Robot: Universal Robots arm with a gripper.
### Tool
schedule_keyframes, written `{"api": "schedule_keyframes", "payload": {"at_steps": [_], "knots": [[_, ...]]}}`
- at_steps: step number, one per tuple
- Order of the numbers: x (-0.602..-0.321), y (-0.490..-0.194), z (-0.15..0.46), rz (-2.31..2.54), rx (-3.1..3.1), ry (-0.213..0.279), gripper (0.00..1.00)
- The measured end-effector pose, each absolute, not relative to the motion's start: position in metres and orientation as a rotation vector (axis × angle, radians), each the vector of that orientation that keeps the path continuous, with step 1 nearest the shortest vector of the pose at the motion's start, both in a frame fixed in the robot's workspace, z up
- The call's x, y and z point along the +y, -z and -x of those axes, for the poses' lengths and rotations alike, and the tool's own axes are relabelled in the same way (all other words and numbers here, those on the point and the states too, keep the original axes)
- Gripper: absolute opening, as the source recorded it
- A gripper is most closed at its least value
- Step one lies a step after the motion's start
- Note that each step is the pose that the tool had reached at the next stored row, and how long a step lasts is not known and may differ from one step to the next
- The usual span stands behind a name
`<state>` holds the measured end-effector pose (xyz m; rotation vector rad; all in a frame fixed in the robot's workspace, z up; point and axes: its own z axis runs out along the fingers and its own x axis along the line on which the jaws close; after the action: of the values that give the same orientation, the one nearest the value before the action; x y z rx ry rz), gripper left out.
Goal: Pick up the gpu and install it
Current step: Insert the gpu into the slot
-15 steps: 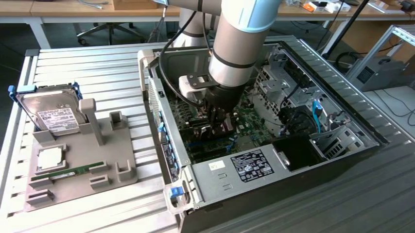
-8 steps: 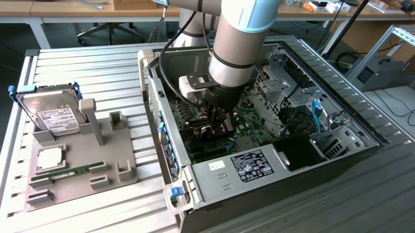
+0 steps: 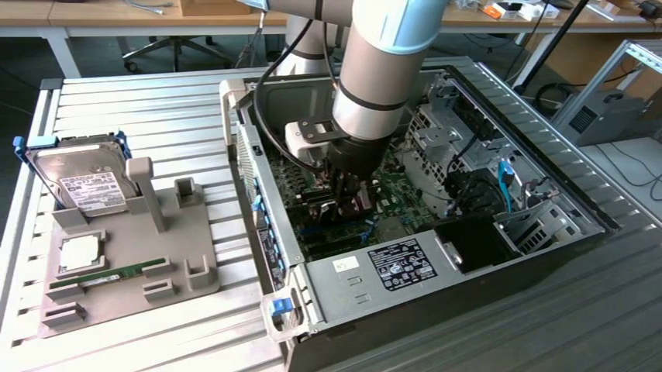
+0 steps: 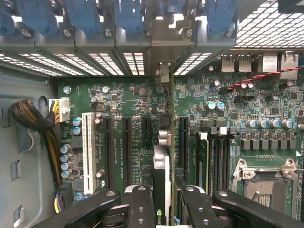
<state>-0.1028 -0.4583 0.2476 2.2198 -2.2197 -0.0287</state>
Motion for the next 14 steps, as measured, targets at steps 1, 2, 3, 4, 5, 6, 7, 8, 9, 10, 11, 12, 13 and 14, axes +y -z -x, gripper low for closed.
{"api": "schedule_keyframes", "payload": {"at_steps": [1,2,3,4,5,6,7,8,9,10,11,12,13,14], "knots": [[-0.4582,-0.2466,0.1029,-2.22,-2.22,0.029,0.27],[-0.4583,-0.2468,0.1029,-2.22,-2.22,0.029,0.27],[-0.4583,-0.2469,0.1029,-2.22,-2.22,0.029,0.27],[-0.4584,-0.2469,0.1029,-2.219,-2.219,0.028,0.27],[-0.4584,-0.247,0.1029,-2.219,-2.219,0.028,0.27],[-0.4584,-0.2469,0.1029,-2.219,-2.219,0.028,0.27],[-0.4584,-0.2469,0.1029,-2.219,-2.219,0.028,0.27],[-0.4584,-0.247,0.1029,-2.219,-2.219,0.028,0.27],[-0.4584,-0.2469,0.1029,-2.219,-2.219,0.028,0.27],[-0.4584,-0.2469,0.1029,-2.219,-2.219,0.028,0.27],[-0.4584,-0.2469,0.1029,-2.219,-2.219,0.028,0.27],[-0.4584,-0.2469,0.1029,-2.219,-2.219,0.028,0.27],[-0.4584,-0.2469,0.1029,-2.219,-2.219,0.028,0.27],[-0.4584,-0.2469,0.1029,-2.219,-2.219,0.028,0.27]]}}
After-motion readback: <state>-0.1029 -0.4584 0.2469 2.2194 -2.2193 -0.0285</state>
